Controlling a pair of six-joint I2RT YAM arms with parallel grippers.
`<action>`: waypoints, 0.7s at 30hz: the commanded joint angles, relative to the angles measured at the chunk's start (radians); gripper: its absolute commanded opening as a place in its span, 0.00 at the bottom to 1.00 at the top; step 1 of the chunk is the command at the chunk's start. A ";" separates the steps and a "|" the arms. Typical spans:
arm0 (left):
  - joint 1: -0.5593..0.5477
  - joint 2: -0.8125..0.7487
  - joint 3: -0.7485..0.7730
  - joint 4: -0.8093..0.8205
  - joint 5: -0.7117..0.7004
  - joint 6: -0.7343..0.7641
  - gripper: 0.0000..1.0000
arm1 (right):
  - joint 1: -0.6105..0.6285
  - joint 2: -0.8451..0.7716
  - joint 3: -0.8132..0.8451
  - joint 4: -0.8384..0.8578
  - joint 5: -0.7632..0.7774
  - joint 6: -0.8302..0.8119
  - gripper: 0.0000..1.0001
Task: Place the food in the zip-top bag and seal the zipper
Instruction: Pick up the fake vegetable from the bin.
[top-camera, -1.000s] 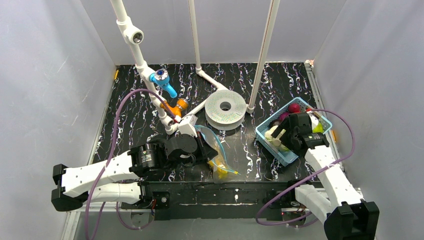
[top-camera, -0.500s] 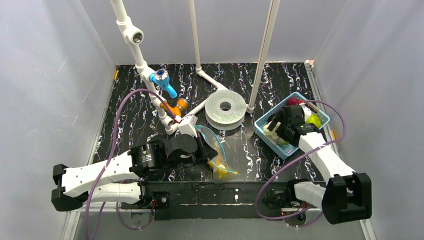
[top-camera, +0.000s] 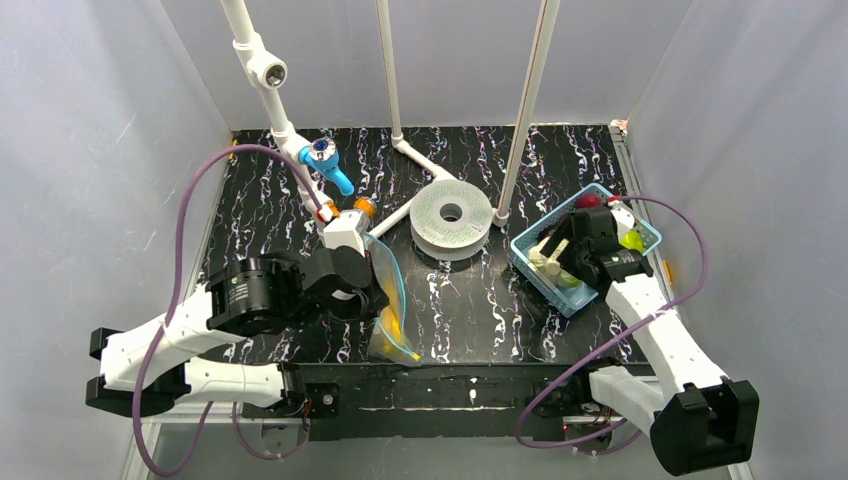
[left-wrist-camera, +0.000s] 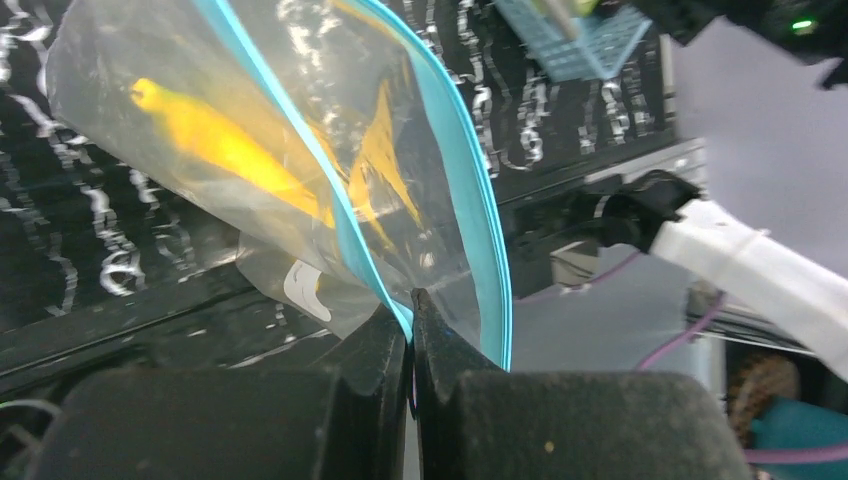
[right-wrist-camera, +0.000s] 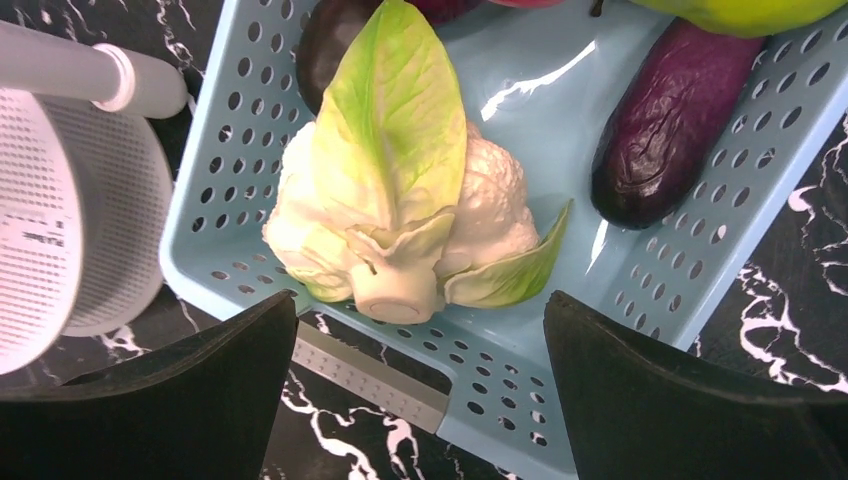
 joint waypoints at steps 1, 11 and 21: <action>0.003 0.048 -0.037 -0.114 -0.004 0.063 0.00 | -0.007 0.102 0.221 -0.275 0.065 0.357 0.98; 0.003 0.087 -0.126 0.058 0.058 0.075 0.00 | -0.015 0.370 0.516 -0.607 0.101 0.715 0.98; 0.003 0.027 -0.179 0.134 0.061 0.072 0.00 | -0.027 0.678 0.726 -0.800 0.052 0.828 0.98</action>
